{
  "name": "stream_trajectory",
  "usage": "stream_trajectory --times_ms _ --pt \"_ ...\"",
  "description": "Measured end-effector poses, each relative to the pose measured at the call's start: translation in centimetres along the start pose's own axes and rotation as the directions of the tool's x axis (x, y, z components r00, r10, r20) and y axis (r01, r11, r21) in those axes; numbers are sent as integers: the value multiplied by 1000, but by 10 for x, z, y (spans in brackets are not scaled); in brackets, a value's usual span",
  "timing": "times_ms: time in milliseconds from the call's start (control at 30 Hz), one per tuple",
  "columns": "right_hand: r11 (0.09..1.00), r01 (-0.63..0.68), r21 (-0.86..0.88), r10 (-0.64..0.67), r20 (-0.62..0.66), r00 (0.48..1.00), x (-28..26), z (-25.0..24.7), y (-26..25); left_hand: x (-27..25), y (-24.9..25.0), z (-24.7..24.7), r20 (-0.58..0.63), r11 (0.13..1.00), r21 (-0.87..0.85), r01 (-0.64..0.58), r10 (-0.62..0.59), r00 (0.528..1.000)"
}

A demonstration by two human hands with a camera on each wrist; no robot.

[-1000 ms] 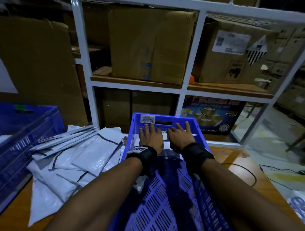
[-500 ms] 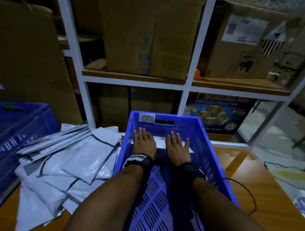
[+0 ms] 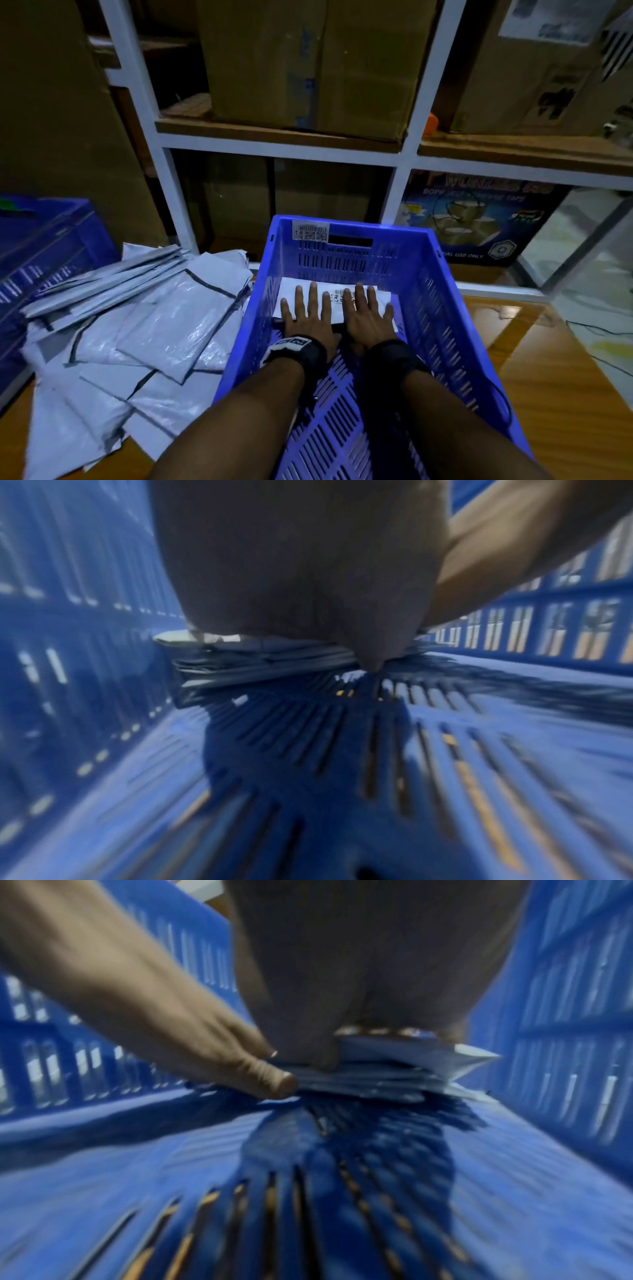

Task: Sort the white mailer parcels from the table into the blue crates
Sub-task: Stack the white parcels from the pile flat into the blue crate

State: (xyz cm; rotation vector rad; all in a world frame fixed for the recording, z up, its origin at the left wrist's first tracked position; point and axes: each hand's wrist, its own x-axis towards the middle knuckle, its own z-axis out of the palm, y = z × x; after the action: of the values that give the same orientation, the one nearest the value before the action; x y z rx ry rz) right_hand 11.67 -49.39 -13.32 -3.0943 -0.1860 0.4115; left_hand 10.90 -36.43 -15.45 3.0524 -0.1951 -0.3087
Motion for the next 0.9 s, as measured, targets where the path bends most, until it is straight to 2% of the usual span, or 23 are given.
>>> stream_trajectory --times_ms 100,200,300,433,633,767,900 --pt "997 75 16 -75 11 997 -2 -3 3 7 -2 -2 15 1000 -12 16 -16 1000" --pt "994 112 14 -111 -72 991 -5 0 7 10 -1 -5 31 1000 6 19 -19 999" --pt "993 77 91 -69 -85 994 -5 3 6 9 1 -5 25 1000 -17 22 -21 999" --pt "985 24 170 -22 -11 1000 0 2 2 12 2 -5 29 1000 -1 31 -31 999" --pt "987 40 154 -42 5 999 5 3 7 19 3 -6 22 999 20 47 -47 999" --pt "988 33 154 -40 39 998 5 1 7 28 -2 -15 64 994 104 -24 18 998" --pt "989 58 137 -54 -34 998 5 -6 -1 34 -4 -10 79 995 100 -8 0 997"
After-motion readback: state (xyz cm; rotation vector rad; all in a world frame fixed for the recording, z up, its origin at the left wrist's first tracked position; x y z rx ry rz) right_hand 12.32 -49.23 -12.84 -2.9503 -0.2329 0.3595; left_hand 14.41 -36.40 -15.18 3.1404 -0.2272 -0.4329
